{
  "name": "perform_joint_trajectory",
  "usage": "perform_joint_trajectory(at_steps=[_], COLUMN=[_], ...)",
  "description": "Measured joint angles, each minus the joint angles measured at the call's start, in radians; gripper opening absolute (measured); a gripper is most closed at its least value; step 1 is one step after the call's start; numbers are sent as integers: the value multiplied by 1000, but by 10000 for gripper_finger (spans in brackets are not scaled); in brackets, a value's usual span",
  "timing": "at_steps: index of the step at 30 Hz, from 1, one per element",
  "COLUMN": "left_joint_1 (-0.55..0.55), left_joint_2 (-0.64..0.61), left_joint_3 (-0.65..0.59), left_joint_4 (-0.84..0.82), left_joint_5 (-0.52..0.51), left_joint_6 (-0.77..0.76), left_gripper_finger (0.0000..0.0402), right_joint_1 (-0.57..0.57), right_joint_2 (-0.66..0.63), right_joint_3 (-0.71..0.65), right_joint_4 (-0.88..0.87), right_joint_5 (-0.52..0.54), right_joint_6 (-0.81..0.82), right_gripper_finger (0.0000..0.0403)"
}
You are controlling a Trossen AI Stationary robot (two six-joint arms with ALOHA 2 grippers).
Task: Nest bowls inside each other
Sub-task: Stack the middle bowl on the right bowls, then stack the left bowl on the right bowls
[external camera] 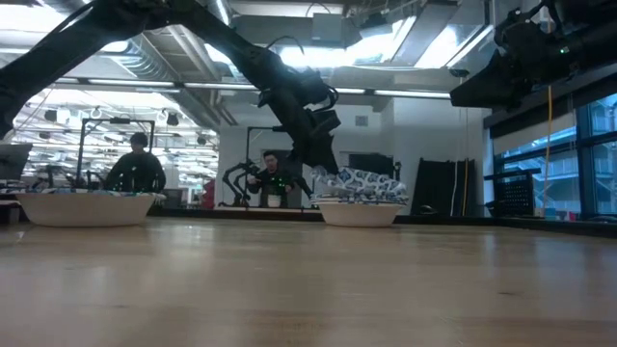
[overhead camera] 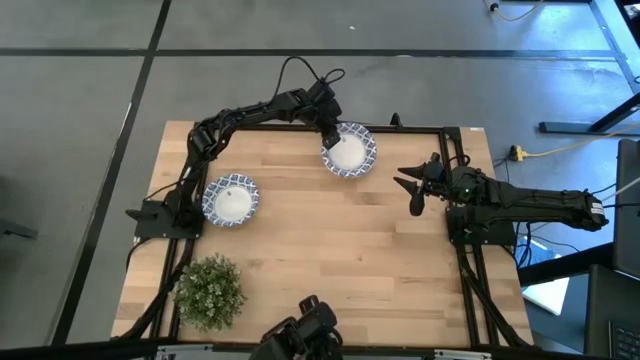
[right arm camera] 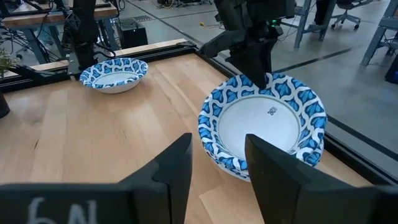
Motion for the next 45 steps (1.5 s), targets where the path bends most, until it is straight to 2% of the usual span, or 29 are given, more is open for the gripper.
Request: perform_joint_trajectory(at_steps=[8, 13, 18, 21, 30, 33, 37, 42, 45], left_joint_1=[0, -9, -11, -10, -13, -22, -46, -46, -41], left_joint_2=[0, -1, -12, -12, -11, -11, -24, -76, -117], left_joint_3=[0, 0, 0, 0, 0, 0, 0, 0, -2], left_joint_4=[0, 27, 133, 141, 8, -25, -76, -148, -167], left_joint_5=[2, -30, -24, -24, -18, 20, 20, 30, 74], left_joint_6=[0, 6, -6, -24, -20, 40, 108, 122, 118], left_gripper_finger=[152, 155, 155, 155, 155, 155, 155, 155, 155], right_joint_1=[0, 0, 0, 0, 0, 0, 0, 0, 0], right_joint_2=[0, 0, 0, 0, 0, 0, 0, 0, 0], right_joint_3=[0, 0, 0, 0, 0, 0, 0, 0, 0], right_joint_4=[0, 0, -7, -17, -22, -22, -22, -23, -23], right_joint_5=[0, 0, 0, 0, 0, 0, 0, 0, 0], right_joint_6=[-4, -4, -4, -2, -16, -23, -22, -21, -20], right_gripper_finger=[149, 149, 149, 149, 149, 149, 149, 149, 149])
